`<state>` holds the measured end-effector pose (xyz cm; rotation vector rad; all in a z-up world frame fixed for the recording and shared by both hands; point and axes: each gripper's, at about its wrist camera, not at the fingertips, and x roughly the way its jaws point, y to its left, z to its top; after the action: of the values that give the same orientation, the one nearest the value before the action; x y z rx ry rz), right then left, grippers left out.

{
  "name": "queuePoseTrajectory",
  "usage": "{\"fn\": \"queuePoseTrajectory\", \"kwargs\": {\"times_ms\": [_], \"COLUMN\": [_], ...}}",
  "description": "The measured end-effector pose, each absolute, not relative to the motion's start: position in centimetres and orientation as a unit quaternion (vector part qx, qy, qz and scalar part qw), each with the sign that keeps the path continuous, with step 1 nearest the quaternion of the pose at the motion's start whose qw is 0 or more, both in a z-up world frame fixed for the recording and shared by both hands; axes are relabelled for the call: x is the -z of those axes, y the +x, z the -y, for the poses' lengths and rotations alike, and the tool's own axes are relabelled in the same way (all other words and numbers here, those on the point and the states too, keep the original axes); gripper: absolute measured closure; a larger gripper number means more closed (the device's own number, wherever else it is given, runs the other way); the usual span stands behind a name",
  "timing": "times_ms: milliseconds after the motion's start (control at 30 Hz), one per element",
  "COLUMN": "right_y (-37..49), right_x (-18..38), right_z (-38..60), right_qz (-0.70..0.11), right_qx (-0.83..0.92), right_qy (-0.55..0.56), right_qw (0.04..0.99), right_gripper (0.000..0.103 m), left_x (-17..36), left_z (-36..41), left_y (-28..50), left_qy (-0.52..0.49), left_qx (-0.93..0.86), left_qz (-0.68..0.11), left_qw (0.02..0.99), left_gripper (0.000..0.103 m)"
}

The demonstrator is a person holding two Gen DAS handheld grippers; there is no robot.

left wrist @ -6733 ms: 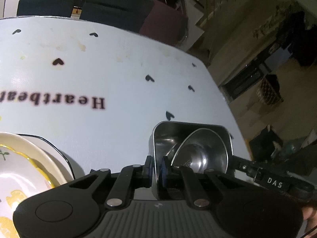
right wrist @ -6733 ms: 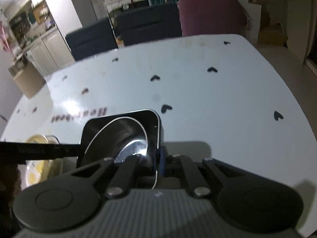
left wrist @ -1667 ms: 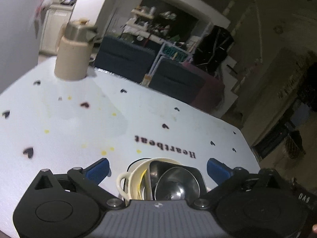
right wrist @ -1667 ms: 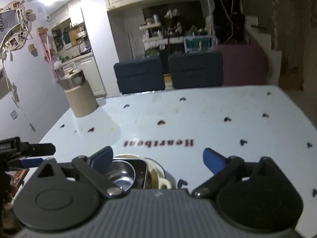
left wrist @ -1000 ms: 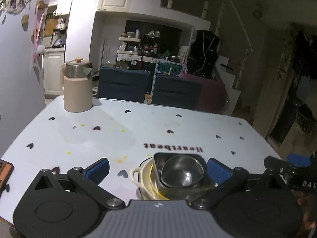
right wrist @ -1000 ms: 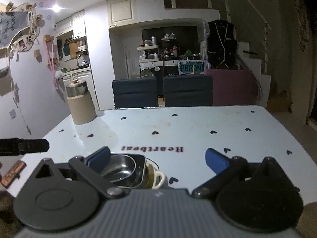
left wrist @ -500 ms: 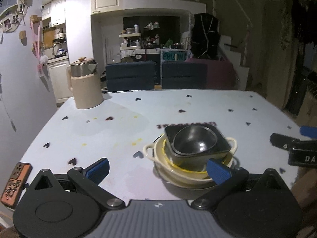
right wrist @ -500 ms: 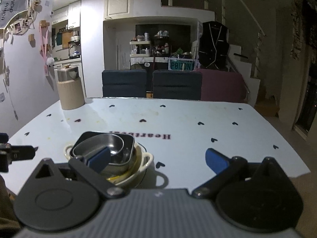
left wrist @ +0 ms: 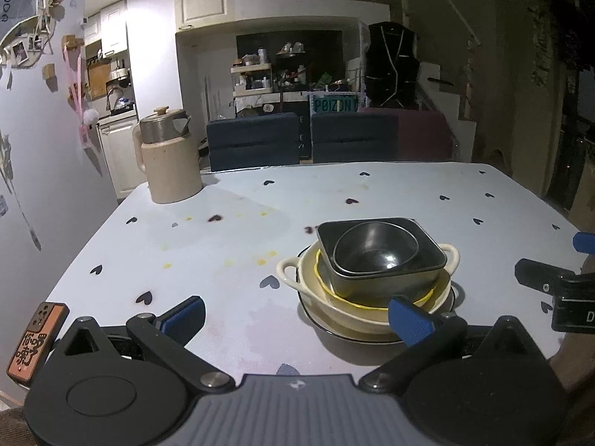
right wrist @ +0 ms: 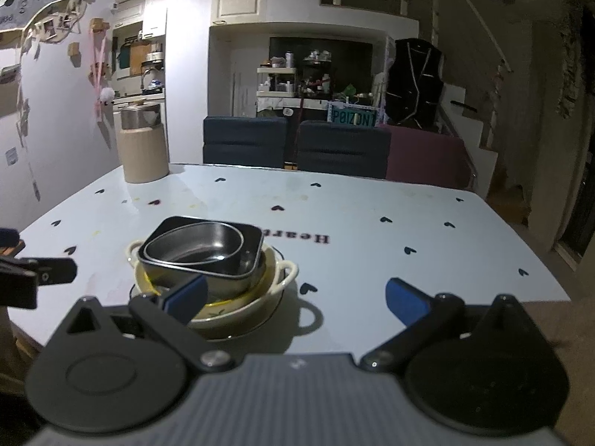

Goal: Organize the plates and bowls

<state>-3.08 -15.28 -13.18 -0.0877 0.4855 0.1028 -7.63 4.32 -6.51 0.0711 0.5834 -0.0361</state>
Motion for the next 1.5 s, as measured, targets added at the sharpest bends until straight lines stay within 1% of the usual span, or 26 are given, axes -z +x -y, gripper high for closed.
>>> {"fn": "queuePoseTrajectory", "kwargs": {"times_ms": [267, 1500], "right_y": [-3.15, -3.02], "right_x": [13.32, 13.46], "right_z": [15.64, 15.54], "right_qz": [-0.238, -0.240], "right_qx": [-0.042, -0.042], "right_qy": [-0.039, -0.039], "right_qw": [0.970, 0.969], "right_gripper": [0.000, 0.000], "left_x": [6.55, 6.65], "left_z": [-4.09, -4.33], "left_y": [-7.75, -7.68], "left_qy": [0.040, 0.035], "left_qx": [0.023, 0.024], "left_qz": [-0.274, -0.271], "left_qw": [0.961, 0.962], "left_gripper": [0.000, 0.000]}}
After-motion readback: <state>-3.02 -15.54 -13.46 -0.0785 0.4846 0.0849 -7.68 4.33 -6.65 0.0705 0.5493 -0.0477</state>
